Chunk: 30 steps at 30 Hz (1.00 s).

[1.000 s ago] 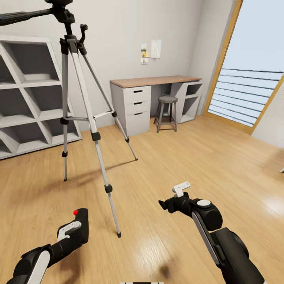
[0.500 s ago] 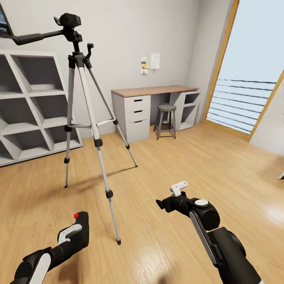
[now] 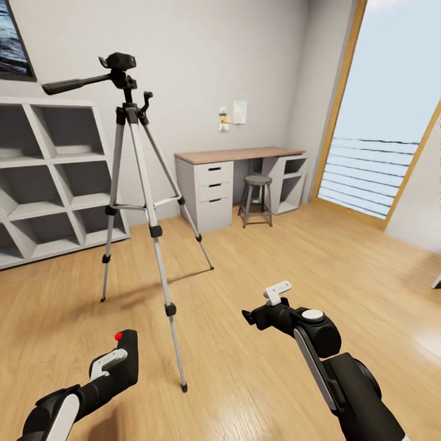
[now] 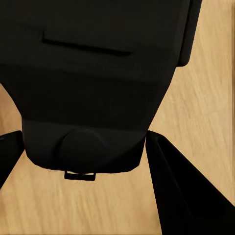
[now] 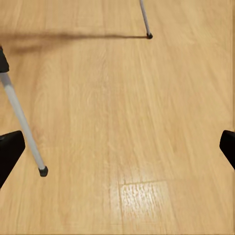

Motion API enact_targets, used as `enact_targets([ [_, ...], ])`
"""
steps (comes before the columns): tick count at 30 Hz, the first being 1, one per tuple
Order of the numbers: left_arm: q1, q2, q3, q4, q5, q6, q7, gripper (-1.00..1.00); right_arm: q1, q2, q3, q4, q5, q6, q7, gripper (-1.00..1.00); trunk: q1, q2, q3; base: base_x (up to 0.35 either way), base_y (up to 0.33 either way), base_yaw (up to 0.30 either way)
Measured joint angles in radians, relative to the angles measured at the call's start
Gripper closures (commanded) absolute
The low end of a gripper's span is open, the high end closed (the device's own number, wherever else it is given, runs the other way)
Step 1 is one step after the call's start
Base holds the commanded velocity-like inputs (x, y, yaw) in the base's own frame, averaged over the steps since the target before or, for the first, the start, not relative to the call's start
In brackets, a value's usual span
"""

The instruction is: Attach the digital camera to the camera tripod in the bedroom.

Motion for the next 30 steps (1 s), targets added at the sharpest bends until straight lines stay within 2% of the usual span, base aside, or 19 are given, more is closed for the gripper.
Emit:
enact_targets([
  [21,0.000,0.000,-0.001,-0.001,0.003,0.000,-0.004,1.00,0.002,-0.001,0.002,0.000,0.000,0.006,0.000,-1.00,-0.009,0.005,0.081,0.000,0.000,0.000],
  [30,0.001,0.000,-0.001,-0.003,0.004,0.001,-0.006,1.00,0.004,-0.001,0.003,0.000,0.000,0.009,0.002,-1.00,-0.044,0.068,0.110,0.000,0.000,0.000],
])
